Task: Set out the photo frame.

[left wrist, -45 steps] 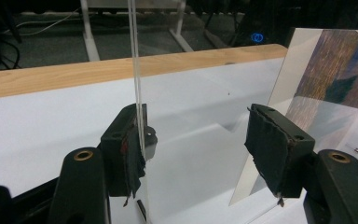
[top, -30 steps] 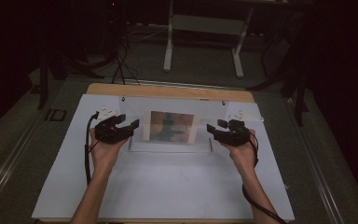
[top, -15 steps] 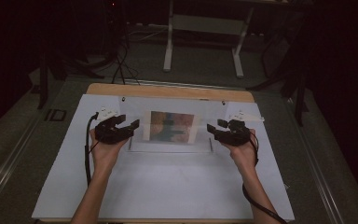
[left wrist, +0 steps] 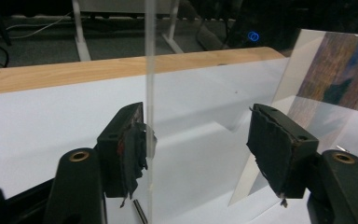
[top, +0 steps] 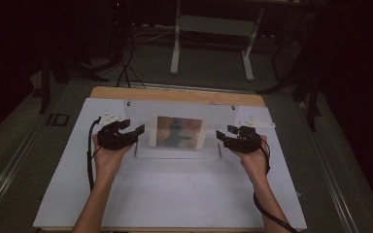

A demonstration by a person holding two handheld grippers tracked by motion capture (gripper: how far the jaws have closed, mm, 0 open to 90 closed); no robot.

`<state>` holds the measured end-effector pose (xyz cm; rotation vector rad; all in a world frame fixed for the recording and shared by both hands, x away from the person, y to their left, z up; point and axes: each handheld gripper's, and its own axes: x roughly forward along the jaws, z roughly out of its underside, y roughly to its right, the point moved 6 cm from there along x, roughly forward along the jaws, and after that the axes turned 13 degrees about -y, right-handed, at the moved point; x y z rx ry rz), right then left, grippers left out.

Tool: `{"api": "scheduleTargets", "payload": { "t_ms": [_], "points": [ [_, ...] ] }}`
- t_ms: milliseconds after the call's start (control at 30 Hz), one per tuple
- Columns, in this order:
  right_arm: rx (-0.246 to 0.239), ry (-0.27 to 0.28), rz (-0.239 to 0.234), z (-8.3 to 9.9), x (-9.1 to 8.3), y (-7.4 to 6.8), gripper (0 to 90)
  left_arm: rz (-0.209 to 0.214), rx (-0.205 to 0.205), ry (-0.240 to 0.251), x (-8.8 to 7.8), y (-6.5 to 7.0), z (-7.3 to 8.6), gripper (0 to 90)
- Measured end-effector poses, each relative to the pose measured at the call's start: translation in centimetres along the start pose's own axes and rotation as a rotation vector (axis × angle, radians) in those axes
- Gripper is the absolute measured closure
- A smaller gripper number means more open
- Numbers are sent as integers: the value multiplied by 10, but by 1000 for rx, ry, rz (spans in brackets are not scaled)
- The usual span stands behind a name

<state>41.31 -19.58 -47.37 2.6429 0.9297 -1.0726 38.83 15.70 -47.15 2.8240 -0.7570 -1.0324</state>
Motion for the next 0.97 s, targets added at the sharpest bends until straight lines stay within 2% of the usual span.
{"api": "scheduleTargets", "payload": {
  "t_ms": [200, 367, 533, 667, 833, 967],
  "points": [
    [5, -5, 7, 4, -4, 3, 396, 3, -25, 21, -6, -7, 4, 362],
    [-13, -17, 17, 9, -9, 1, 392, 2, -26, 27, -13, -11, 7, 363],
    [-5, -12, 6, 12, -13, 0, 385, -3, -23, 40, -23, -13, 9, 363],
    [8, -7, -2, 17, -18, 2, 384, 3, -38, 46, -29, -17, 12, 363],
    [37, -4, -1, 22, -24, 10, 384, -14, -49, 37, -37, -25, 20, 364],
    [71, -8, -2, 28, -26, 18, 384, -29, -76, 38, -42, -34, 25, 367]
  ]
}}
